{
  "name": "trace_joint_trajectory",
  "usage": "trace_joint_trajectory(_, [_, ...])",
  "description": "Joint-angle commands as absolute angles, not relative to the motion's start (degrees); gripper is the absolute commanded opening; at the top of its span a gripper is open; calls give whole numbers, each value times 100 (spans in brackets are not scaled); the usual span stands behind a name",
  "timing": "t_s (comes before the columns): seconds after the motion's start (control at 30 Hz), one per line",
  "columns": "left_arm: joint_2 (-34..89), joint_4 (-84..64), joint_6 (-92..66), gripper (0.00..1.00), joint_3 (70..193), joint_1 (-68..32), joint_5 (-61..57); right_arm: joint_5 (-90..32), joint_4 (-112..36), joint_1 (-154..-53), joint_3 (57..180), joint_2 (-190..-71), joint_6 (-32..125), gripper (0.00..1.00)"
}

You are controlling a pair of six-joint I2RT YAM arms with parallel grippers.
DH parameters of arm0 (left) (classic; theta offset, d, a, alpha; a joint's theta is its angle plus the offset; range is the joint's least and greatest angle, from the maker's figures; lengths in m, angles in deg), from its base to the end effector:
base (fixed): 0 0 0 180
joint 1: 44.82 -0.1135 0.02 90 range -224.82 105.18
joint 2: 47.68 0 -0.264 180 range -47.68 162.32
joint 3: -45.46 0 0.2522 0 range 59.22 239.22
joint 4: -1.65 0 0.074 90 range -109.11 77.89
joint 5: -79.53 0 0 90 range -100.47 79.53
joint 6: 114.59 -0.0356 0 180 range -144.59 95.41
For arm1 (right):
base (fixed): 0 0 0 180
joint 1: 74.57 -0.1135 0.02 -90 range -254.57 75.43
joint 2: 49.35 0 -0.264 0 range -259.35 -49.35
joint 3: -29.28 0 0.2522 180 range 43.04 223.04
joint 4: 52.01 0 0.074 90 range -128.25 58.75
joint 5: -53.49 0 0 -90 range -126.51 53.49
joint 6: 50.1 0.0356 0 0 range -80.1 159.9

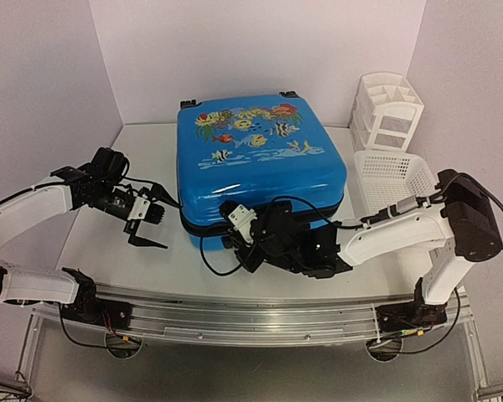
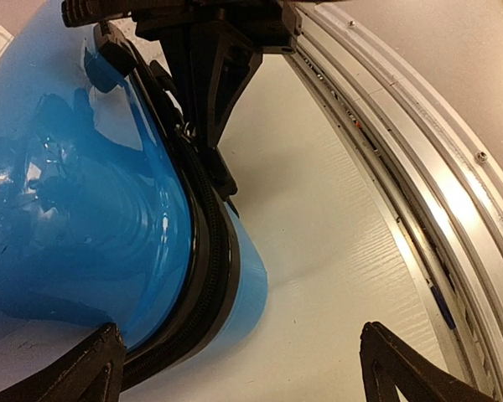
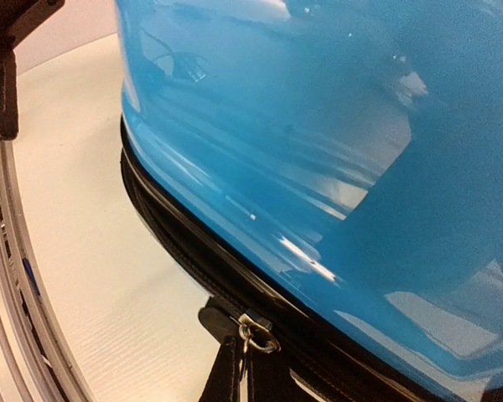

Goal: Open, take out, and arrange the luggage

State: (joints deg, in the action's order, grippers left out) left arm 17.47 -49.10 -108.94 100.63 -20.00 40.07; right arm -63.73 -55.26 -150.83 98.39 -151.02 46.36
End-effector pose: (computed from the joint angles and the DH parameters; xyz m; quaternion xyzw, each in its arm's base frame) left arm 0.1742 -0.1109 0.2251 0.7756 0.4191 -0.2451 0.4034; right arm 0.1056 0.3634 0.1846 -0.3824 0.7559 0.1720 0.5027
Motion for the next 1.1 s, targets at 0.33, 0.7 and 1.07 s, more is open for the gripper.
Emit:
trace_joint_trajectory(0.33, [1781, -4120, -11093, 98, 10071, -1805, 4659, -6114, -5678, -15234, 11323, -15852, 4291, 0])
trace_joint_trajectory(0.7, [1845, -4046, -11159, 97, 10045, -1806, 4665, -6099, -5644, -15251, 12069, -16298, 4283, 0])
trace_joint_trajectory(1.07, [1597, -4335, -10866, 95, 10259, -1840, 4098, -6658, -5627, -15253, 11788, -16108, 4584, 0])
